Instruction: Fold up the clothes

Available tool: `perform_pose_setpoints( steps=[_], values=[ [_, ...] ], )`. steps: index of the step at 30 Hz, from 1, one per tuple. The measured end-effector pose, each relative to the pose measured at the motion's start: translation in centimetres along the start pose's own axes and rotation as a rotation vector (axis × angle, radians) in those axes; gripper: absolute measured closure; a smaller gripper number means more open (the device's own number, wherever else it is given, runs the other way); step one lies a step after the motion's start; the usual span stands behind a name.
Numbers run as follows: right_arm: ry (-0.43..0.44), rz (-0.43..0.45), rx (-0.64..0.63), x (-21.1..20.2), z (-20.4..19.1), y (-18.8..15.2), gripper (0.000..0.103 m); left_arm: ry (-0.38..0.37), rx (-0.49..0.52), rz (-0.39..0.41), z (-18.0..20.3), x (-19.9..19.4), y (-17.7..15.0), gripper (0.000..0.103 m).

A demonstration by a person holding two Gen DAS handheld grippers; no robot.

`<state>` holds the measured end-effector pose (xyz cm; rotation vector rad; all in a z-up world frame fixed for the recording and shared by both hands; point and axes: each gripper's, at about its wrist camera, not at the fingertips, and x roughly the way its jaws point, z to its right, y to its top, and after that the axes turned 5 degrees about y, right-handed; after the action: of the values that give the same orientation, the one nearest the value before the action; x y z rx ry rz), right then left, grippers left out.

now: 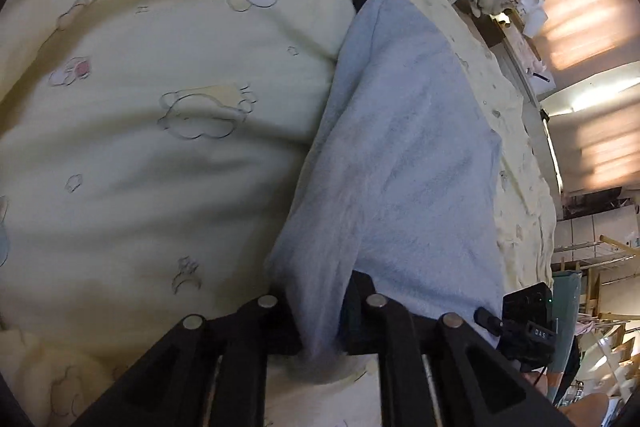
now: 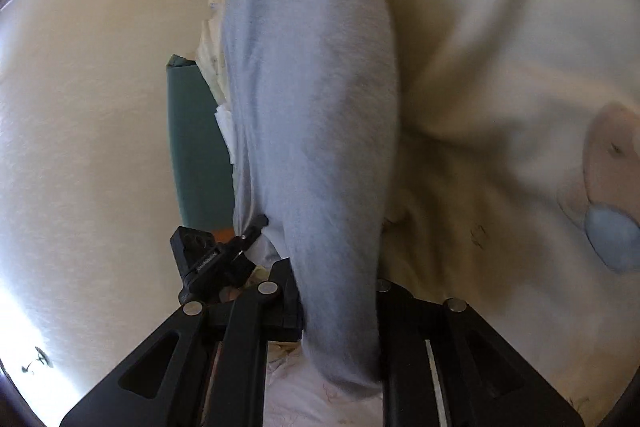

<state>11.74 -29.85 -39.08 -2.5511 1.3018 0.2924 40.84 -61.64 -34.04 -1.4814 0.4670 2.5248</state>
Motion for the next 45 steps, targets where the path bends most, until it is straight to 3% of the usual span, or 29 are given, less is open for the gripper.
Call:
perform_pose_setpoints(
  steps=[2,6,8,10,12,14,16,20,22,25,28,31,34,37,40,42,45],
  values=[
    [-0.040,-0.017,-0.026,0.1,-0.4,-0.3,0.084,0.058,-0.015,-0.009,-0.4,-0.6,0.5,0.070],
    [-0.116,-0.078,0.039,-0.1,0.5,-1.7,0.065,0.128,-0.011,0.017,-0.8,-2.5,0.9,0.069],
    [-0.243,-0.140,0.003,-0.3,0.8,-3.2,0.058,0.158,-0.002,0.031,-0.8,-3.5,0.8,0.069],
    [-0.337,-0.163,-0.048,-1.2,1.1,-4.9,0.059,0.230,0.025,0.080,-0.5,-5.0,0.6,0.069],
    [-0.348,-0.111,-0.083,-3.3,1.0,-5.8,0.059,0.200,0.051,0.093,0.2,-5.8,0.5,0.069],
    [-0.333,-0.005,-0.154,-5.3,-0.8,-4.9,0.059,0.133,0.085,0.084,1.4,-6.1,0.6,0.069],
    [-0.381,0.053,-0.289,-6.0,-3.5,-4.1,0.060,0.112,0.176,0.066,3.9,-5.2,0.6,0.069],
    [-0.552,0.022,-0.593,-2.2,-9.9,-1.9,0.069,0.075,0.387,0.012,11.1,-0.6,0.1,0.069],
    [-0.607,-0.028,-0.705,1.4,-11.8,-0.4,0.073,0.092,0.415,-0.031,12.5,1.8,-0.5,0.069],
    [-0.662,-0.135,-0.751,6.4,-11.8,1.1,0.074,0.128,0.445,-0.099,14.0,5.4,-1.5,0.069],
    [-0.745,-0.266,-0.773,9.9,-9.4,-0.3,0.074,0.191,0.423,-0.165,11.8,7.1,-3.3,0.069],
    [-0.750,-0.287,-0.782,8.2,-7.1,-1.9,0.076,0.162,0.370,-0.177,8.7,6.1,-5.0,0.076],
    [-0.754,-0.287,-0.760,5.0,-5.6,-2.8,0.077,0.231,0.359,-0.218,6.5,5.6,-6.5,0.077],
    [-0.738,-0.281,-0.743,2.5,-5.2,-3.3,0.077,0.221,0.385,-0.198,6.1,4.3,-7.4,0.077],
    [-0.590,-0.185,-0.768,-0.3,-7.6,-2.9,0.077,0.130,0.429,-0.102,8.7,1.5,-6.4,0.077],
    [-0.537,-0.104,-0.807,-1.3,-10.0,-1.6,0.077,0.056,0.459,-0.005,11.1,-0.3,-4.5,0.077],
    [-0.592,-0.044,-0.843,0.0,-12.9,2.8,0.077,0.043,0.485,0.102,14.3,-0.7,-0.6,0.075]
  ],
)
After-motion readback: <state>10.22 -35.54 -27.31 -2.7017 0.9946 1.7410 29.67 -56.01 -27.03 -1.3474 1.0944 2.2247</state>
